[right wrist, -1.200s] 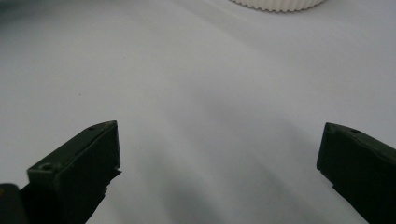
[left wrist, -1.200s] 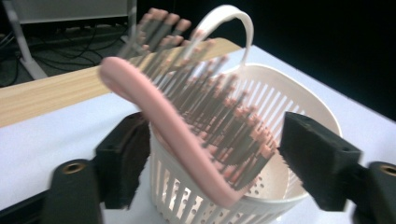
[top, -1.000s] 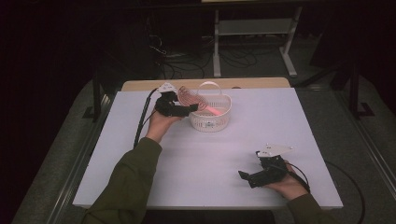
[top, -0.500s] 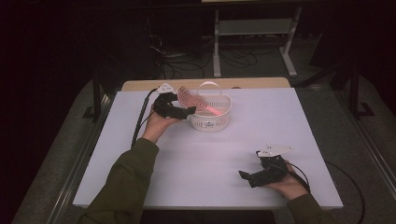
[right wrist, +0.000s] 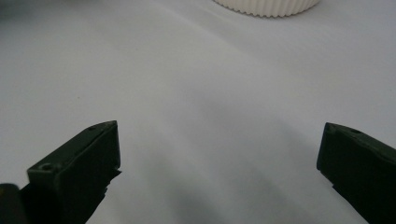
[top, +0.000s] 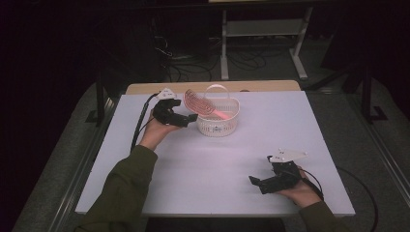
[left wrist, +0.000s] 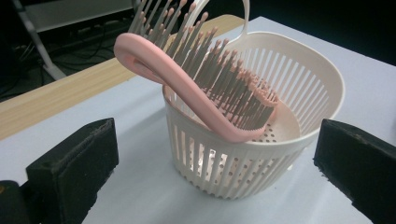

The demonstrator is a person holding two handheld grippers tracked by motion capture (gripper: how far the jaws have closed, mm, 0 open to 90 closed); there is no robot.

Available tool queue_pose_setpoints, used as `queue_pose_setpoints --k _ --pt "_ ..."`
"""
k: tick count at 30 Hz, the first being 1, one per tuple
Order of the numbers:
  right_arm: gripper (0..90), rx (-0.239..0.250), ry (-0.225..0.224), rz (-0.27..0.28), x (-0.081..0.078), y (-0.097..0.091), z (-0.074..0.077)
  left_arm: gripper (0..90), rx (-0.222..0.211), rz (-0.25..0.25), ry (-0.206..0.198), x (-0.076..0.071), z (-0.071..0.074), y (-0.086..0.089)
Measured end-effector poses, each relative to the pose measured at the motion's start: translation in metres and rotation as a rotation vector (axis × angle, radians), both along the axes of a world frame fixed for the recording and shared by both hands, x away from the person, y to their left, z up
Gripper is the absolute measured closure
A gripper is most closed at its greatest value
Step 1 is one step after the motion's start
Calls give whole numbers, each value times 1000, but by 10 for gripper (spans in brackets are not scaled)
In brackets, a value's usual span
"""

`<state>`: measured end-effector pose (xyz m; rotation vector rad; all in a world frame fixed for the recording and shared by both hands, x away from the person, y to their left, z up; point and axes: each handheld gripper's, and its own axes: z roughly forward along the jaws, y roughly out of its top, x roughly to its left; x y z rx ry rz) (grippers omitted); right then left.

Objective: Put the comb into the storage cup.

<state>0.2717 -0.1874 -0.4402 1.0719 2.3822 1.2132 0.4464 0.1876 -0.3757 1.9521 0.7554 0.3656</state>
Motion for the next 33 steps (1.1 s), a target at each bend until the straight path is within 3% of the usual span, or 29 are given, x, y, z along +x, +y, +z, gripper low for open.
queue_pose_setpoints --k 10,19,28,33 --pt "0 0 -8 1 -3 0 1 0 38 -38 -4 -20 2 8" --pt "0 -3 -11 0 -3 1 2 0 46 -57 -16 -37 2 14" --pt "0 -7 -11 -2 -3 1 1 0 56 -85 -3 -52 0 24" --pt "0 -7 -12 -4 -3 1 1 0 24 -70 -18 -65 -8 31"
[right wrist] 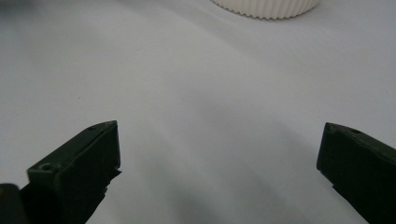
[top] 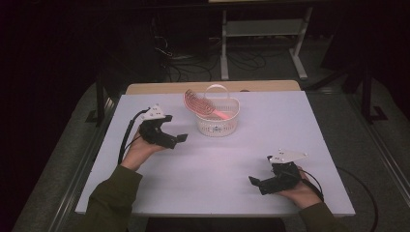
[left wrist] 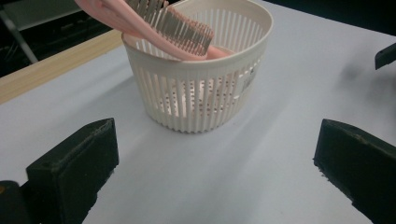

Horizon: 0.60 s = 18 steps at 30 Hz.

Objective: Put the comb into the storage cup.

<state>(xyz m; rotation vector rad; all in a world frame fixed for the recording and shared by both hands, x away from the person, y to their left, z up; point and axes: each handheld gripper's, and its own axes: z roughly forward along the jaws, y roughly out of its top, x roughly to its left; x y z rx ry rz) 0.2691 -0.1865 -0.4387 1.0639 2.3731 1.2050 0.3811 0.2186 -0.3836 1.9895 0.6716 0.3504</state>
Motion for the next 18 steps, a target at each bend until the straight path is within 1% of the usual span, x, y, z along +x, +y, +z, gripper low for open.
queue_pose_setpoints --k 1,2,3,5,6,11,15,18 --pt "0 1 1 -1 0 0 0 0 -2 -1 9 -2 -3 0" --pt "0 1 1 -2 0 0 0 0 19 -7 16 -3 -4 0" --pt "0 2 -1 -2 0 -1 0 0 25 -6 11 -4 -5 2" --pt "0 3 -2 -3 0 -1 1 0 -11 -1 21 -6 -6 5" --pt "0 2 -2 -2 0 -1 1 0 -12 -3 23 -8 -6 7" --pt "0 2 -1 -1 0 -1 0 0 6 -10 28 -16 -11 11" --pt "0 1 -2 -1 0 -1 0 0 5 -15 33 -22 -14 13" --pt "0 3 -3 -2 0 -1 0 0 21 -22 30 -28 -16 15"
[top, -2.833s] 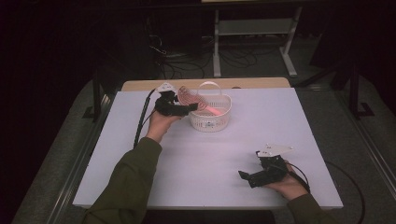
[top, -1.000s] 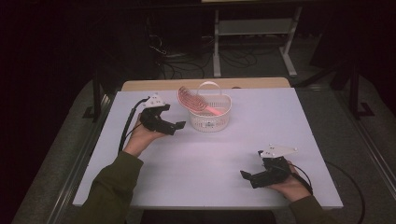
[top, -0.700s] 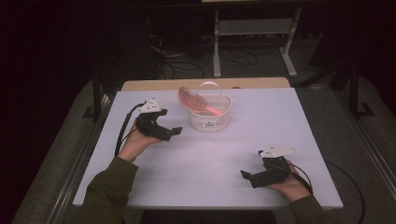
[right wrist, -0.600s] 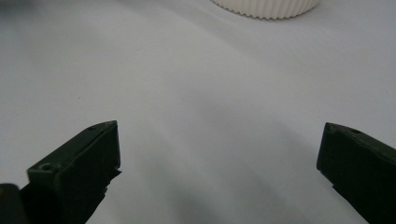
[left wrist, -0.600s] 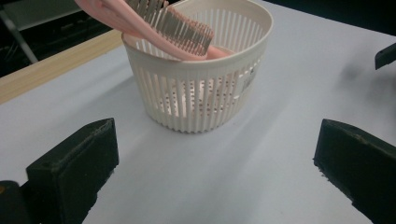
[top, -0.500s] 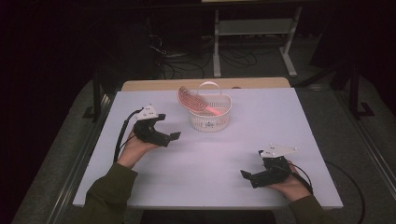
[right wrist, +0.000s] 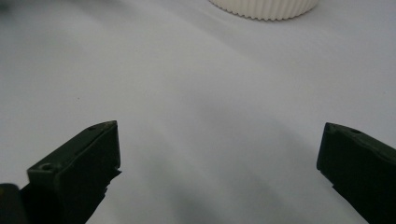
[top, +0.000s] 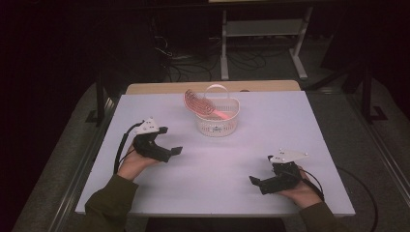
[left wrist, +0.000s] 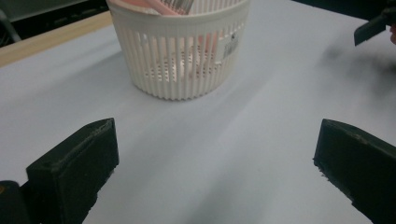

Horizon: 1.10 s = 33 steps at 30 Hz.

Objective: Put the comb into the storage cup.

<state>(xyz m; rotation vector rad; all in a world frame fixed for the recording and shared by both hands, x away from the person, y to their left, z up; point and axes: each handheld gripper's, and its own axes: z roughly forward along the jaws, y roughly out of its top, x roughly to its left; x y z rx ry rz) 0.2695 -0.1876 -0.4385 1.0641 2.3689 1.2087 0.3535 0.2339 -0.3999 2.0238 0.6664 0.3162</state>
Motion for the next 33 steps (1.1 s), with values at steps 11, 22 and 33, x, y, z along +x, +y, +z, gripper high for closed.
queue_pose_setpoints --k 11,22,33 --pt "0 -4 1 0 -1 0 0 0 -1 3 20 -18 -10 14" --pt "0 -5 0 -2 -1 0 0 0 -4 -9 28 -32 -18 23" --pt "0 -2 -9 -7 -1 -1 2 0 -3 -19 60 -47 -30 30"
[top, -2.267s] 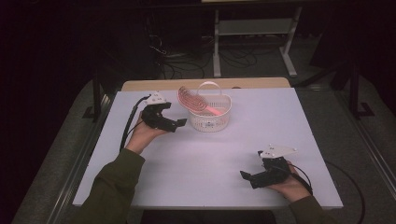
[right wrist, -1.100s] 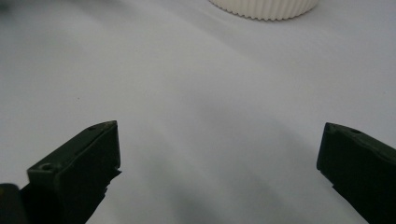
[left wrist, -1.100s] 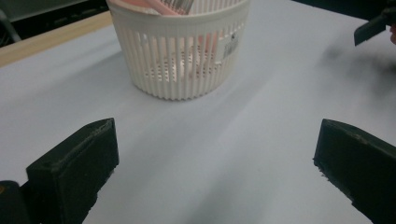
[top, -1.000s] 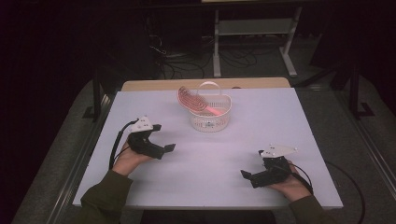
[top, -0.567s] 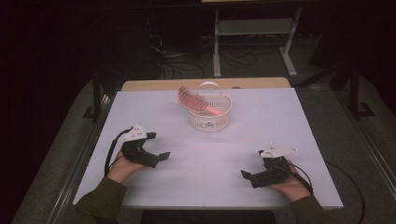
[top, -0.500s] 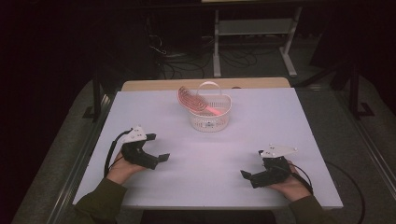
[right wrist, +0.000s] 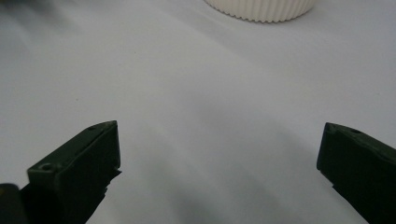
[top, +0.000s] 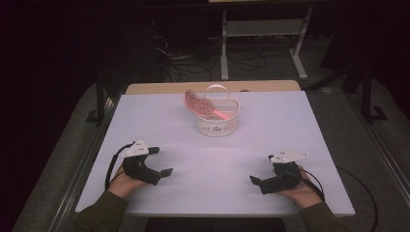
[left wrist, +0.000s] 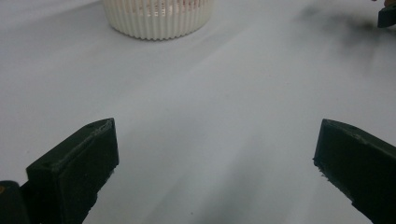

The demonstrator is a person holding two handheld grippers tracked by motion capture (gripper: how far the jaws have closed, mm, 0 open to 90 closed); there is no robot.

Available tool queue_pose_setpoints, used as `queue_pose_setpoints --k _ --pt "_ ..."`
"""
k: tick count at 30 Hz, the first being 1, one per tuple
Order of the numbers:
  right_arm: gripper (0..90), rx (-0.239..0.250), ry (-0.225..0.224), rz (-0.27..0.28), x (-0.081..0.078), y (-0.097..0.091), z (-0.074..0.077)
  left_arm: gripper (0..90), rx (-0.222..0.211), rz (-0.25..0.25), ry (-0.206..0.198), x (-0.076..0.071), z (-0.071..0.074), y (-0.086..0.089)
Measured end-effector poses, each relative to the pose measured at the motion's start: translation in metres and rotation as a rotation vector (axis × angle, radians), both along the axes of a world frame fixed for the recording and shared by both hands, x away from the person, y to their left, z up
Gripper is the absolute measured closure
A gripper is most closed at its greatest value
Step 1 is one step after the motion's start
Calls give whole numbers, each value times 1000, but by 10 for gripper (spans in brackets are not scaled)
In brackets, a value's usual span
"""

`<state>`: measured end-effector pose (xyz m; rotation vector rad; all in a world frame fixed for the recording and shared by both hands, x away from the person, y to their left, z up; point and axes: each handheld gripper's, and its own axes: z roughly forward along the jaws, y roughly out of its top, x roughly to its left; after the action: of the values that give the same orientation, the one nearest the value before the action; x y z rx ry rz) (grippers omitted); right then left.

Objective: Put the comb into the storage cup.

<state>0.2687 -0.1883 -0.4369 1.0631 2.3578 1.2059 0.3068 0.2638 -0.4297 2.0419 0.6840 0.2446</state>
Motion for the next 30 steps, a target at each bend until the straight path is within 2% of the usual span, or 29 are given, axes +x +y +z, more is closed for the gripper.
queue_pose_setpoints --k 9,17,30 --pt "0 2 -4 -5 1 -1 1 0 0 6 -2 -7 -3 6" --pt "0 9 -17 -3 -1 -1 3 0 27 -1 3 -8 -5 4" --pt "0 12 -24 -9 -1 -1 5 0 44 -8 16 -8 -8 3"
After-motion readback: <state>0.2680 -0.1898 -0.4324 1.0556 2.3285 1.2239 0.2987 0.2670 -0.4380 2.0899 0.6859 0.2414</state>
